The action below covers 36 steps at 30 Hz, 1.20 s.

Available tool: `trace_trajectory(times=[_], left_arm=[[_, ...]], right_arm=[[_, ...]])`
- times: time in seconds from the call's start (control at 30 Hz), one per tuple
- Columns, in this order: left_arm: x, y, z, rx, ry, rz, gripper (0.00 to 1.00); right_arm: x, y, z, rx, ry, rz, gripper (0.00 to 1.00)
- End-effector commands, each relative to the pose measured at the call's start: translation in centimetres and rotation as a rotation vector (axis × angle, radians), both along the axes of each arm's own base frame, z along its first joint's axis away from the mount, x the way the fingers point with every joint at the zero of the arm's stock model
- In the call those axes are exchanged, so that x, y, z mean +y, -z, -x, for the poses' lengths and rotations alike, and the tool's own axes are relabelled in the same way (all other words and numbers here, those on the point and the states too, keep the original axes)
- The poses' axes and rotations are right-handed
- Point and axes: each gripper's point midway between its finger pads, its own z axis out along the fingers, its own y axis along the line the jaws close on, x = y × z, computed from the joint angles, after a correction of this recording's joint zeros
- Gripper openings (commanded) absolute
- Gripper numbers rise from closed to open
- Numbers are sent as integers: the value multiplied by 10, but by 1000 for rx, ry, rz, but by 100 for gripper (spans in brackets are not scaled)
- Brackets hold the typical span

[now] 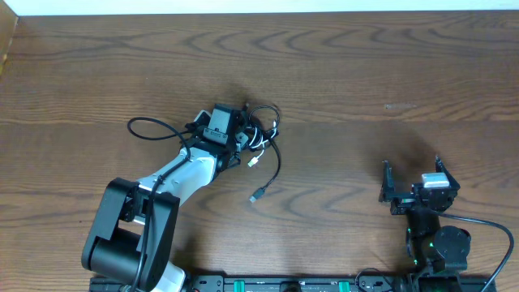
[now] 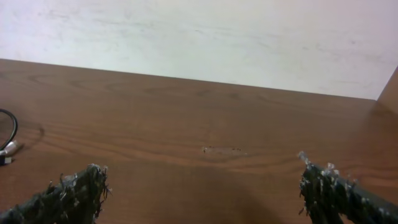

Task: Untangle cables
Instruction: 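Lower the left gripper and grasp the cable bundle, then lift the grasped cable bundle with the left gripper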

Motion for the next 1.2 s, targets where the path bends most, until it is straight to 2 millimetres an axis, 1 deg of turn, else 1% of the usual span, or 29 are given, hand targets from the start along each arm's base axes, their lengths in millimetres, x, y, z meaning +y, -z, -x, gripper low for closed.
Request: trace_trajectory(times=[0.0, 0.07, 0.13, 0.23, 0.33, 0.37, 0.47, 0.5, 0.6, 0.67, 0.77, 0.87, 1.03, 1.17], left_arm=[[2, 2, -2, 3, -5, -14, 7], [2, 1, -2, -5, 16, -23, 8], [-2, -11, -4, -39, 86, -37, 7], [-6, -38, -8, -108, 150, -30, 7], [-7, -77, -5, -190, 169, -11, 7], [-6, -107, -2, -263, 203, -20, 8], [-3, -151, 6, -390, 286, -67, 7], [-2, -169, 11, -443, 330, -95, 7], [4, -205, 29, -552, 432, -190, 8], [9, -222, 40, -606, 491, -252, 7], [15, -242, 56, -679, 578, -358, 7], [19, -255, 67, -732, 650, -448, 7], [22, -271, 76, -805, 719, -553, 7], [23, -277, 79, -836, 754, -608, 7]], right_arm=[[2, 0, 0, -1, -8, 5, 99], [2, 0, 0, -1, -8, 5, 99], [2, 0, 0, -1, -8, 6, 99], [2, 0, 0, -1, -8, 6, 99], [2, 0, 0, -1, -8, 6, 99], [2, 0, 0, -1, -8, 6, 99], [2, 0, 0, -1, -8, 5, 99], [2, 0, 0, -1, -8, 5, 99], [2, 0, 0, -1, -8, 5, 99], [2, 0, 0, -1, -8, 5, 99], [2, 0, 0, -1, -8, 5, 99], [2, 0, 0, -1, -8, 5, 99], [2, 0, 0, -1, -8, 5, 99], [2, 0, 0, -1, -8, 5, 99]])
